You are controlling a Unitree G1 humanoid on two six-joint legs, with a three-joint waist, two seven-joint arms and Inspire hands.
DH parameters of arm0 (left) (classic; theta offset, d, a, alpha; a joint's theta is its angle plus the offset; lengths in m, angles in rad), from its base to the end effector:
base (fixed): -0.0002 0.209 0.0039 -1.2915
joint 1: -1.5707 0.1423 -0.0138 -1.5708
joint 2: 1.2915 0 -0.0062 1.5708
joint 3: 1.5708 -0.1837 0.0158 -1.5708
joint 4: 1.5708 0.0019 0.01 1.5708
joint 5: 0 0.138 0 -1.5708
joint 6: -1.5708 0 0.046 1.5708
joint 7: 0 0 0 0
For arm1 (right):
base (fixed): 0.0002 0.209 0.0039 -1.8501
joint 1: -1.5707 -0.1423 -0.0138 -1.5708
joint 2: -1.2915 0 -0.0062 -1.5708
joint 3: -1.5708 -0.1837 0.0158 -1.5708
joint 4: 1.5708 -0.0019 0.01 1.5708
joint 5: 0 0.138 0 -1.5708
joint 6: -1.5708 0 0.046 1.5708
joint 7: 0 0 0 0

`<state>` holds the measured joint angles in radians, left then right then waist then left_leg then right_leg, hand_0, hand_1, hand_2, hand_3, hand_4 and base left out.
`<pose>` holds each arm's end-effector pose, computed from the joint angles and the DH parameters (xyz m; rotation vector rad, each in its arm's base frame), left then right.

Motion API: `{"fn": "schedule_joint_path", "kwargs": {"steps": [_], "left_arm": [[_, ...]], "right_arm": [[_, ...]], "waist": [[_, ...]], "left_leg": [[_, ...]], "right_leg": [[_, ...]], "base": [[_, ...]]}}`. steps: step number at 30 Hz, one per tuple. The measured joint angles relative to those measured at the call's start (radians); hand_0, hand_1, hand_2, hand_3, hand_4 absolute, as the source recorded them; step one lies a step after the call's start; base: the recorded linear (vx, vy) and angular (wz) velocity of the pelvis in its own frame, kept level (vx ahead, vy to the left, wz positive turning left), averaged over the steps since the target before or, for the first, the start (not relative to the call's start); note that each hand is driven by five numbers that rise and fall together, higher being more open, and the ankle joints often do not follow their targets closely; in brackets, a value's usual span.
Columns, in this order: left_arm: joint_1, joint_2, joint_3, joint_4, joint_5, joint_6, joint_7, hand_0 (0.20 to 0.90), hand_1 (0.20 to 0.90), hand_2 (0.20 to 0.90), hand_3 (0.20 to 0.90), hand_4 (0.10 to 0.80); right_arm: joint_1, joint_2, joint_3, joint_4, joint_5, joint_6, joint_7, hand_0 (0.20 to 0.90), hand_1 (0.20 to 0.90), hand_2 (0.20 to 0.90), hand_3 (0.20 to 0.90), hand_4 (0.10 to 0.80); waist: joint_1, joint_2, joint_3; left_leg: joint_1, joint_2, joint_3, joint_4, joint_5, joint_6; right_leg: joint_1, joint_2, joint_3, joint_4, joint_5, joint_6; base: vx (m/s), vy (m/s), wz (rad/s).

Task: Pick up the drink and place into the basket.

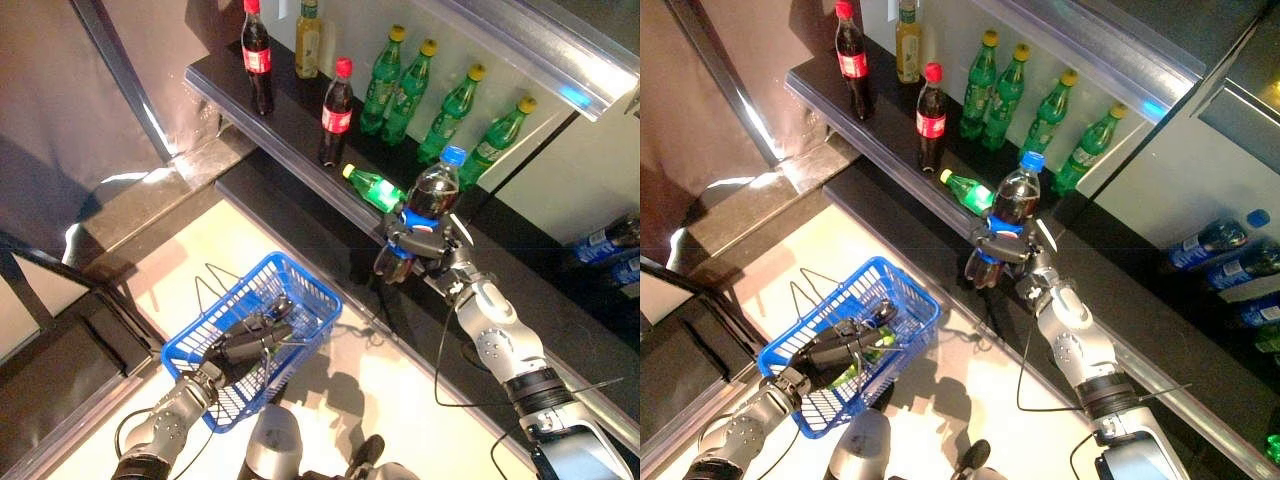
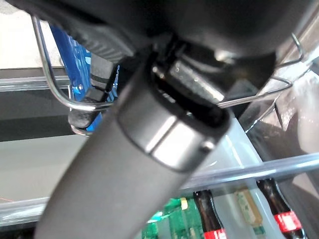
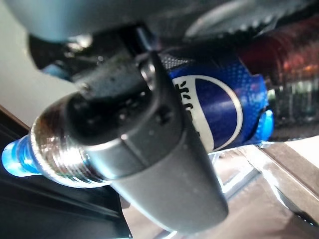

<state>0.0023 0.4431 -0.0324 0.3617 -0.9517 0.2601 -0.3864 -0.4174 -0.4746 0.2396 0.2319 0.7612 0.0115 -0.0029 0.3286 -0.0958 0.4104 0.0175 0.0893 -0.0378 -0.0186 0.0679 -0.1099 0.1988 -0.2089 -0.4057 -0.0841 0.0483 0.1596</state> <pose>0.1834 0.2472 -0.0072 -0.6229 0.4461 -0.2213 0.2777 -0.1877 0.1015 0.2179 -0.0457 0.2209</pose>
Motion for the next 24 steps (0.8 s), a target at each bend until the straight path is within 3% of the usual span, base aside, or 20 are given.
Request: {"fn": "schedule_joint_path", "kwargs": {"steps": [11, 24], "left_arm": [[0.012, 0.042, -0.037, -0.149, -0.005, 0.059, -0.014, 0.300, 0.300, 0.300, 0.200, 0.100], [0.014, 0.080, -0.075, -0.290, -0.005, 0.100, -0.070, 0.300, 0.300, 0.300, 0.200, 0.100]], "right_arm": [[0.000, 0.001, 0.078, -0.046, -0.142, -0.001, -0.001, 0.300, 0.300, 0.300, 0.200, 0.100], [0.000, 0.031, 0.136, -0.053, -0.188, -0.011, -0.015, 0.300, 0.300, 0.300, 0.200, 0.100]], "waist": [[0.036, 0.000, 0.000], [0.077, 0.000, 0.000]], "left_leg": [[-0.004, -0.002, -0.019, 0.000, 0.003, -0.003], [-0.020, -0.013, -0.053, 0.002, 0.006, -0.003]], "right_leg": [[0.009, 0.003, -0.016, 0.000, -0.005, 0.000], [0.015, -0.001, -0.031, 0.000, -0.014, 0.006]], "base": [[0.008, -0.001, 0.04], [0.008, 0.002, 0.07]]}}
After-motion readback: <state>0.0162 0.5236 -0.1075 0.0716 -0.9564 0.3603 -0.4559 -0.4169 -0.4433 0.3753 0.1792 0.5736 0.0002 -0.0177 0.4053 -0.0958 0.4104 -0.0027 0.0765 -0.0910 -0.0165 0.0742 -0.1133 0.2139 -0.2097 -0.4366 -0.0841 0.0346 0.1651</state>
